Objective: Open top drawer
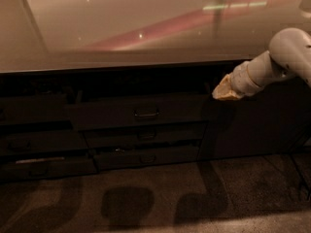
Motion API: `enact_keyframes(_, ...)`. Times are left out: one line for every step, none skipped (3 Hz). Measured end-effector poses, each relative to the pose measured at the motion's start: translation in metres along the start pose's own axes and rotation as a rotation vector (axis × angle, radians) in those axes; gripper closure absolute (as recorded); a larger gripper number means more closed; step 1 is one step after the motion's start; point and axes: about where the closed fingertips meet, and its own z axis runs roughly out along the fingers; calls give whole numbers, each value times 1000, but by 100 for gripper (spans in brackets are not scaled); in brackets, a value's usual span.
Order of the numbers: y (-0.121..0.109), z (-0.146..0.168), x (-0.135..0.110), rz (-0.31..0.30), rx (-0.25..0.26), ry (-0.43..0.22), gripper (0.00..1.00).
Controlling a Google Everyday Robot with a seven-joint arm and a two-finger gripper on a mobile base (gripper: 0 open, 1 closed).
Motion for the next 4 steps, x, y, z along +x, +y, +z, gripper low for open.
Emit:
enact_keyframes(-23, -6, -3, 22, 28, -12, 100)
enact_keyframes(-23, -6, -3, 22, 28, -12, 100)
enact_keyframes(-33, 10, -2, 21, 10, 48, 100)
enact_keyframes(-49, 50, -11, -17, -39, 180, 100)
